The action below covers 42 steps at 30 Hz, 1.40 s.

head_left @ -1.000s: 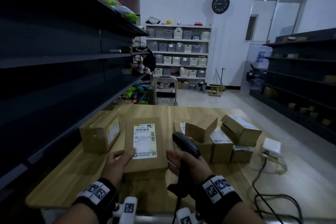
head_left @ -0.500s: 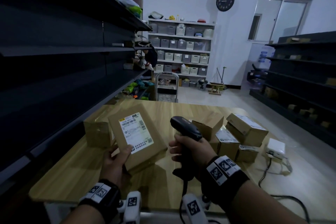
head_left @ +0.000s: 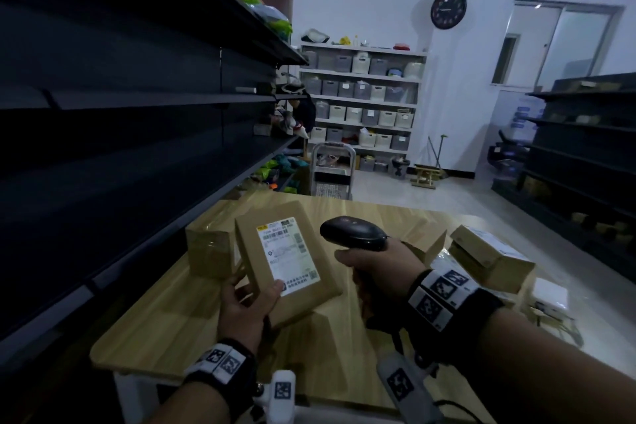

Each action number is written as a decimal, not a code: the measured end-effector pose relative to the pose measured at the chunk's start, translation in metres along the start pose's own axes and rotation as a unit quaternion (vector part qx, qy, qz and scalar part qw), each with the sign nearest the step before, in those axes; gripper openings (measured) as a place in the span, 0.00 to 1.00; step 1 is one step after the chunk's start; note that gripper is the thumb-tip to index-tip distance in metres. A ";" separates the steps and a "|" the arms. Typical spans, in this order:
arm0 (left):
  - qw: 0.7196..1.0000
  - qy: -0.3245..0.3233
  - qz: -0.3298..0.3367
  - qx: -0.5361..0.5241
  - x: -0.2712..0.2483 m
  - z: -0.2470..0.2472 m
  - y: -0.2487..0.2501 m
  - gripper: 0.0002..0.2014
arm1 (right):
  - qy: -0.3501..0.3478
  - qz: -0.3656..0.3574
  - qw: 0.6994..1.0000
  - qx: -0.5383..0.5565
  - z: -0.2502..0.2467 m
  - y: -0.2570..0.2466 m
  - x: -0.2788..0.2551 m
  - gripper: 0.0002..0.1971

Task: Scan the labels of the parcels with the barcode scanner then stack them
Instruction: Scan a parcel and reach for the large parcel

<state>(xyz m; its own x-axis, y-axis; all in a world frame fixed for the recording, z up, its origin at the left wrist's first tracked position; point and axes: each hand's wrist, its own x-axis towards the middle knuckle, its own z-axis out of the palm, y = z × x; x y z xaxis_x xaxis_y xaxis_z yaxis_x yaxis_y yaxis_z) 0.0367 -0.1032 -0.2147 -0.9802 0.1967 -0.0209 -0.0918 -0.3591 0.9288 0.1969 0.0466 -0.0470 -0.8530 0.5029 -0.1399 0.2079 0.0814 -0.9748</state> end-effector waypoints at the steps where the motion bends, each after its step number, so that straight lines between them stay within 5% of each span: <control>1: 1.000 0.001 0.006 0.012 -0.001 0.000 0.000 0.50 | -0.001 -0.002 1.000 -0.018 0.002 -0.006 -0.004 0.10; 15: 0.997 -0.033 0.026 0.072 -0.013 0.003 0.006 0.38 | -0.011 0.044 0.999 0.006 0.012 -0.001 -0.015 0.08; 42: 0.996 -0.025 0.022 0.081 -0.017 0.004 0.009 0.39 | -0.030 0.082 0.994 0.067 -0.001 0.024 -0.010 0.13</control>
<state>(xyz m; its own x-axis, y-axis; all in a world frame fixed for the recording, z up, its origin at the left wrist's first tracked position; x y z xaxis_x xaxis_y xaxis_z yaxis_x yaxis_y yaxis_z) 0.0534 -0.1063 -0.2042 -0.9722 0.2313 0.0356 -0.0158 -0.2166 0.9761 0.2112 0.0441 -0.0693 -0.8406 0.4479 -0.3046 0.2843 -0.1138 -0.9519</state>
